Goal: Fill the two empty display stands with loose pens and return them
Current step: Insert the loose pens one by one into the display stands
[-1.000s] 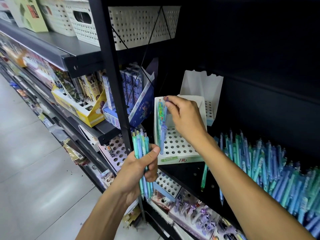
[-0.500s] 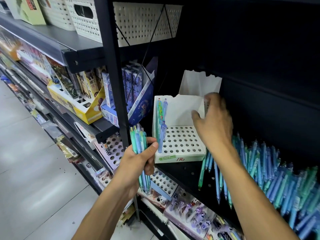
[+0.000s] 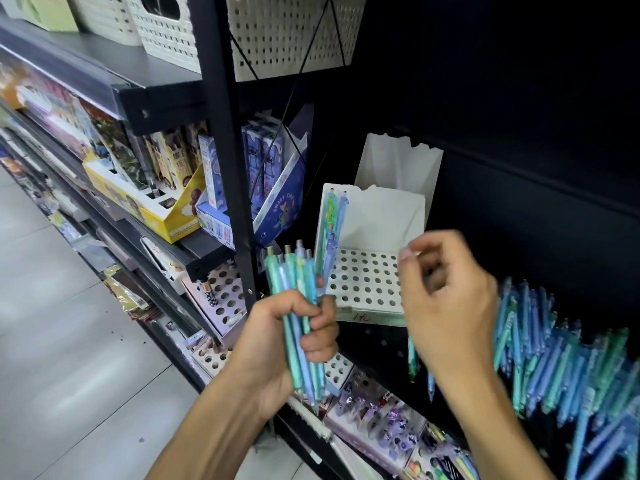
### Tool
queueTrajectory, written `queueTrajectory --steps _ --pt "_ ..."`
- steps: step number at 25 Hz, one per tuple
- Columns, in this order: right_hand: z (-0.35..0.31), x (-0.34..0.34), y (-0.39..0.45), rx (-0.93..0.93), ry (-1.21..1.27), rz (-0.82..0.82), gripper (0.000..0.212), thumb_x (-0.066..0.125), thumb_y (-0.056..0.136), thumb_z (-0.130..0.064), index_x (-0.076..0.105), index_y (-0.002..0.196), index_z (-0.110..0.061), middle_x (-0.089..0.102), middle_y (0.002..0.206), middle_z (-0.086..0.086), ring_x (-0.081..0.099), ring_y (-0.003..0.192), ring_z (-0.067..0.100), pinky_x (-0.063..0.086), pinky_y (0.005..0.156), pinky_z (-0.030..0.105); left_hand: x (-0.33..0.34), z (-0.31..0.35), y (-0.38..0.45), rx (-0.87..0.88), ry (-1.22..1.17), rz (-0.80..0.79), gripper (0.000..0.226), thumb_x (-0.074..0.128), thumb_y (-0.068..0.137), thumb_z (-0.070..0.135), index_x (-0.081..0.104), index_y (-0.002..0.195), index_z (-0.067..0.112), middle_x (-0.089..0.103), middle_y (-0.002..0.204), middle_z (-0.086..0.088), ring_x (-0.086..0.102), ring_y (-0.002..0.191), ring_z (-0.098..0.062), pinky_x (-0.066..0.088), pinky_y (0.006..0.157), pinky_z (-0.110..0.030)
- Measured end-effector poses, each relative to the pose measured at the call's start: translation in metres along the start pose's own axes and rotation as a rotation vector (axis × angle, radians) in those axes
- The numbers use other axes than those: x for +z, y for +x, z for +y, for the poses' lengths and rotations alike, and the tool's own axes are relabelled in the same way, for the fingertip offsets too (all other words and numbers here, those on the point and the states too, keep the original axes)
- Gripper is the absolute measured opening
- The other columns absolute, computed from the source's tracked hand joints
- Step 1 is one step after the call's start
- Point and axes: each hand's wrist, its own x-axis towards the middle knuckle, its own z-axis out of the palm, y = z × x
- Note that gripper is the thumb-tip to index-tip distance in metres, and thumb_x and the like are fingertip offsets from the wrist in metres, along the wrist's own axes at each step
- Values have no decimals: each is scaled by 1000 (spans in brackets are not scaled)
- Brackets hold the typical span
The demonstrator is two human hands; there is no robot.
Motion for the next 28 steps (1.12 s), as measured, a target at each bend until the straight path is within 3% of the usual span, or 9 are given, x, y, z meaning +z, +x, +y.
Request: queueTrajectory --steps 1,3,6,8,10,12,16,21,28 --pt "-11 0 -10 35 134 -132 3 67 92 -26 64 92 -25 63 71 -12 56 53 3 43 52 18 5 -1 -2 -36 26 -45 22 53 67 3 46 86 10 36 58 -2 31 40 -9 30 37 -19" --pt "-24 2 -21 215 374 -388 6 71 89 -35 68 90 -30 67 71 -3 65 51 12 56 51 31 13 -5 -2 -90 116 -81 15 61 73 5 53 86 4 45 60 -6 38 44 -11 35 43 -22" --pt "-22 0 -13 428 545 -445 9 76 86 -30 72 88 -23 63 57 6 64 48 38 58 54 54 17 -4 -4 -78 183 -105 13 64 89 8 61 102 4 56 74 -14 47 50 -16 41 48 -24" --pt "-20 -6 -5 545 661 -506 15 76 86 -23 71 90 -10 53 52 11 57 41 30 57 50 46 19 -5 -4 -76 235 -115 13 62 93 11 64 105 7 60 81 -18 51 52 -18 44 49 -25" --pt "-23 -10 2 622 777 -541 15 73 87 -15 68 91 -1 48 61 15 48 35 20 49 39 29 26 -9 -3 -64 276 -66 14 65 91 17 70 103 13 63 83 -19 53 52 -19 45 49 -25" --pt "-22 -7 6 631 787 -512 16 71 88 -13 66 90 2 48 71 15 41 36 14 45 36 24 30 -12 -1 -46 272 14 18 62 90 22 70 104 13 66 83 -18 53 52 -19 45 47 -24" --pt "-11 4 15 535 684 -389 9 67 93 -17 72 90 -9 66 72 3 57 56 11 49 49 23 27 -15 2 -19 261 136 26 56 96 18 64 115 2 72 93 -21 62 59 -24 53 51 -26" --pt "8 4 51 240 720 118 8 62 97 -11 69 94 -13 68 77 2 64 65 13 57 61 29 8 -16 -6 76 296 295 27 54 97 17 53 119 1 74 94 -21 67 64 -28 59 60 -33" --pt "15 63 44 -68 339 -37 19 62 97 -22 69 110 -9 70 86 -5 67 75 6 58 69 32 1 -10 -12 207 359 313 16 53 96 17 57 107 6 64 75 -13 52 53 -20 45 48 -27"
